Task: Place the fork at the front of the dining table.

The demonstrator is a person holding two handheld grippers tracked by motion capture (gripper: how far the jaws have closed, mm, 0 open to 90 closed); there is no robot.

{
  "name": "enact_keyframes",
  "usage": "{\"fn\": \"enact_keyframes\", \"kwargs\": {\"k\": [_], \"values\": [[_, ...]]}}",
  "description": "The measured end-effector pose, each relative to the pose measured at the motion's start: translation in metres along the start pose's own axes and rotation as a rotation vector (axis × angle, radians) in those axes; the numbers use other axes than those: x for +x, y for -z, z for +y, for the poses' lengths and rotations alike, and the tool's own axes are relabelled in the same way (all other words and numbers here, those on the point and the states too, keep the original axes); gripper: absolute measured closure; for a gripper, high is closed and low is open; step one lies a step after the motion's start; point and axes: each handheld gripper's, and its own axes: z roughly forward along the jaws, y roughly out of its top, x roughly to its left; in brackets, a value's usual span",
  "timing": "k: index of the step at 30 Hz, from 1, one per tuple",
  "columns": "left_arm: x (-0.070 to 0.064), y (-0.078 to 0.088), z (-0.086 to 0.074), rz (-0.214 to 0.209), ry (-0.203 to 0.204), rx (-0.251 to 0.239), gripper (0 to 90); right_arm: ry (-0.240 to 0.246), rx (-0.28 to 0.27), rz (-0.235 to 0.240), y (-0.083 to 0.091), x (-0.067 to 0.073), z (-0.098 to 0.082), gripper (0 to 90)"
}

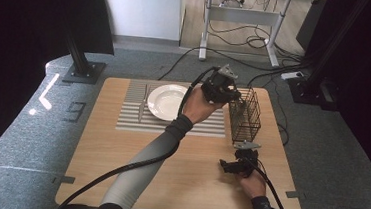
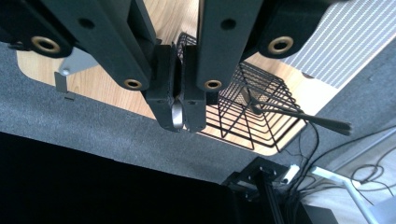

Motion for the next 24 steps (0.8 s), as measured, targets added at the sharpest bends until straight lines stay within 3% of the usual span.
{"fn": "enact_keyframes", "kwargs": {"k": [3,8,20,24], "values": [[0.0,0.016,-0.001,0.014,-0.007,-0.001,86.5,0.0,0.001,0.001,0.0,0.0,0.0,0.0],[0.004,0.03,-0.01,0.019,-0.001,0.006,86.5,-0.001,0.001,0.002,0.0,0.0,0.0,0.0],[0.015,0.042,-0.066,0.003,0.06,0.038,86.5,-0.001,-0.004,0.003,0.001,0.005,-0.001,1.0],[0.016,0.042,-0.084,-0.005,0.075,0.05,86.5,0.013,-0.009,0.027,0.004,0.01,0.001,7.5]]}}
